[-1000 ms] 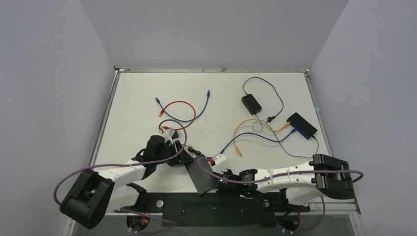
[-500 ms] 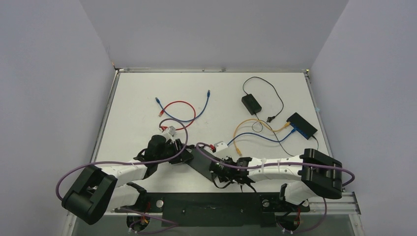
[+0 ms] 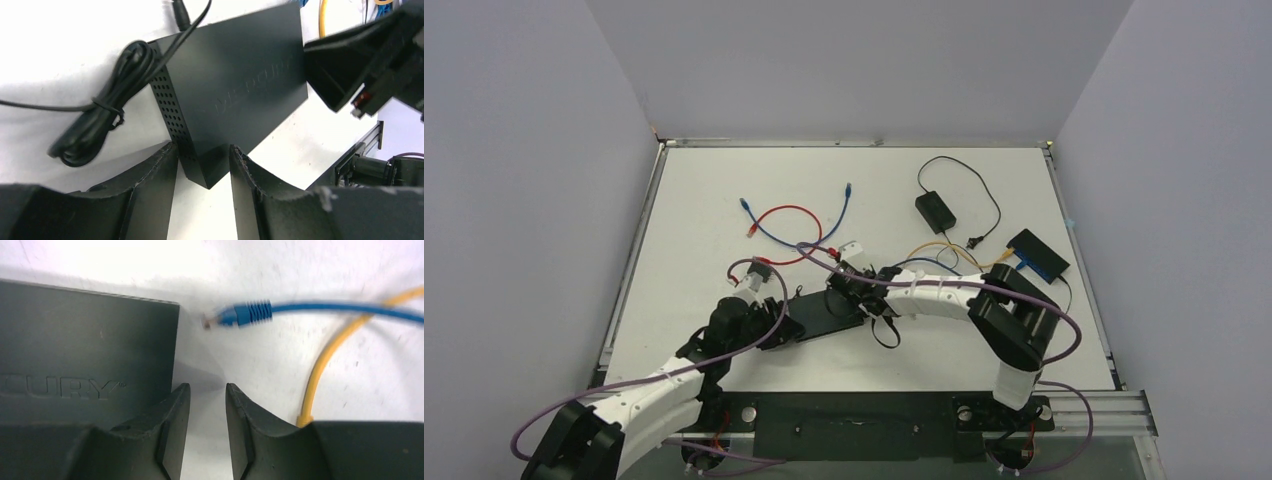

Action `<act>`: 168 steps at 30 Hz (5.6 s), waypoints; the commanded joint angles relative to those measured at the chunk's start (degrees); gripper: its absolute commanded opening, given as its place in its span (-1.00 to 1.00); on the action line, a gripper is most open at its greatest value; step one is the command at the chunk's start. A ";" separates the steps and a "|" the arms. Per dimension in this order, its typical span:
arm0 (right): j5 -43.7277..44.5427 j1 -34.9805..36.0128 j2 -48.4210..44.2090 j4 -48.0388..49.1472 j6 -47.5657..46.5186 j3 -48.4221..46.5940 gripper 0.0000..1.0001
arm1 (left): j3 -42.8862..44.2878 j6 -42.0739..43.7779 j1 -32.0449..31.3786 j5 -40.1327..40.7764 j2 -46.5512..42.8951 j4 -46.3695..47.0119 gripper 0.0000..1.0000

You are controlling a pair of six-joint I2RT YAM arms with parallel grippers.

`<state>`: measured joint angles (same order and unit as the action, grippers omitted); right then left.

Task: Insert the plug into the switch port
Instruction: Adjust the switch port at the center of the board, then pick up the connector from the center of the board.

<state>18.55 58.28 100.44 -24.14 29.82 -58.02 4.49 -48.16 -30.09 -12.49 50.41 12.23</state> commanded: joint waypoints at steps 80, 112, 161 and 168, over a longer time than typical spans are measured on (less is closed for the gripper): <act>-14.66 -26.25 34.85 16.98 17.25 -46.37 0.01 | 4.60 -4.70 -3.28 1.86 -26.76 -18.74 0.33; 5.14 -19.26 43.23 -4.37 4.77 -63.81 -0.30 | 3.01 -4.27 0.27 -4.28 -29.78 -20.40 0.33; -0.88 -22.24 -2.05 15.64 -2.08 -27.20 -1.00 | 13.77 0.17 0.90 -1.66 -34.73 -29.87 0.33; -3.85 -22.17 -16.17 19.12 -7.07 -18.11 -1.00 | 16.83 2.27 0.91 -0.02 -34.37 -31.33 0.33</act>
<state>16.99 36.07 92.16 -10.07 26.61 -79.77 17.47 -48.45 -29.52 -14.24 16.14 -18.52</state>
